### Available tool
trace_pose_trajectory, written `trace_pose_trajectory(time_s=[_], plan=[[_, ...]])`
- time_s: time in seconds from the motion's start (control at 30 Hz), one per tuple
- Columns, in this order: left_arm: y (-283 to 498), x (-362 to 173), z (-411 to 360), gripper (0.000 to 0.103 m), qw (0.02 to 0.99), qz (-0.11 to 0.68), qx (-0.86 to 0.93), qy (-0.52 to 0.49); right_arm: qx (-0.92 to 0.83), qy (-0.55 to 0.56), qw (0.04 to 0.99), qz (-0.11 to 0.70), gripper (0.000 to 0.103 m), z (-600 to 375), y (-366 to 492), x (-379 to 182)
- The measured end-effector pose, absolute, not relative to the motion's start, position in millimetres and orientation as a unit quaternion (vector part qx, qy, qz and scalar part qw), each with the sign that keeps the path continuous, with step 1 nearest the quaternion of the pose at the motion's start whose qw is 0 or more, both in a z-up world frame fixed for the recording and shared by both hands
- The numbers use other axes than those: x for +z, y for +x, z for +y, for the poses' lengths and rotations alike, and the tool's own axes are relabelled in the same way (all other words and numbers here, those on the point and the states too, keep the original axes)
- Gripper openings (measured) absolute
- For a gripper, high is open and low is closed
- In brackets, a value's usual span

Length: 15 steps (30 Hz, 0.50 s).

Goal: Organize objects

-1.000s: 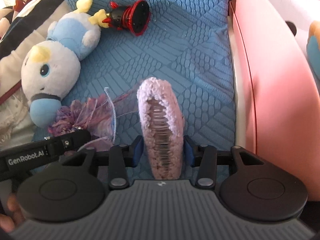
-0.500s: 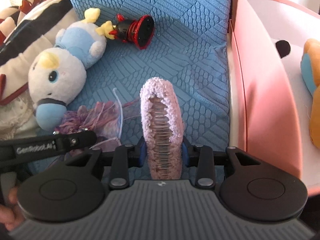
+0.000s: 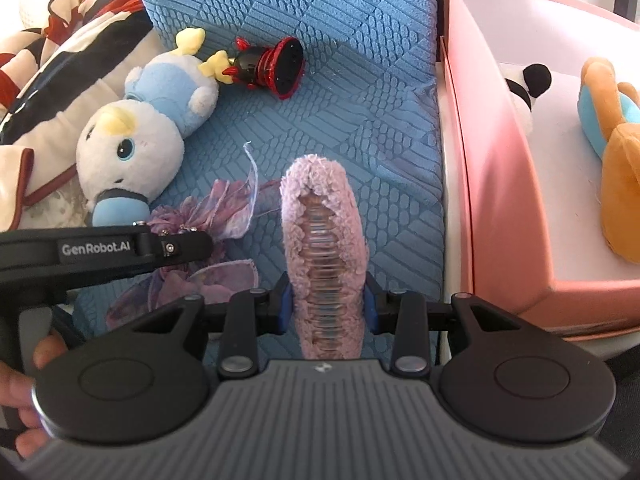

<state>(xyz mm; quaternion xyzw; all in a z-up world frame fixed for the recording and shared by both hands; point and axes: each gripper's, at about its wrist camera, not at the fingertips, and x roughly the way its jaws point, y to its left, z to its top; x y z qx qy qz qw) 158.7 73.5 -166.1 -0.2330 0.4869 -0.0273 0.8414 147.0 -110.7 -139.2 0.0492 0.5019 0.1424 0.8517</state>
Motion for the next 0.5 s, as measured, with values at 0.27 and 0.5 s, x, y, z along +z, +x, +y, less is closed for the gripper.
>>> trace_pose_trajectory(time_s=[0.27,0.5], plan=[[150,-139,64,0.032,0.850,0.465,-0.034,-0.245,0.153,0.051,0.861,0.482,0.038,-118,134,-117],[136,-111,54,0.032,0.852,0.456,-0.027,-0.256,0.168,0.065,0.863,0.472,0.038,-132,122,-94]])
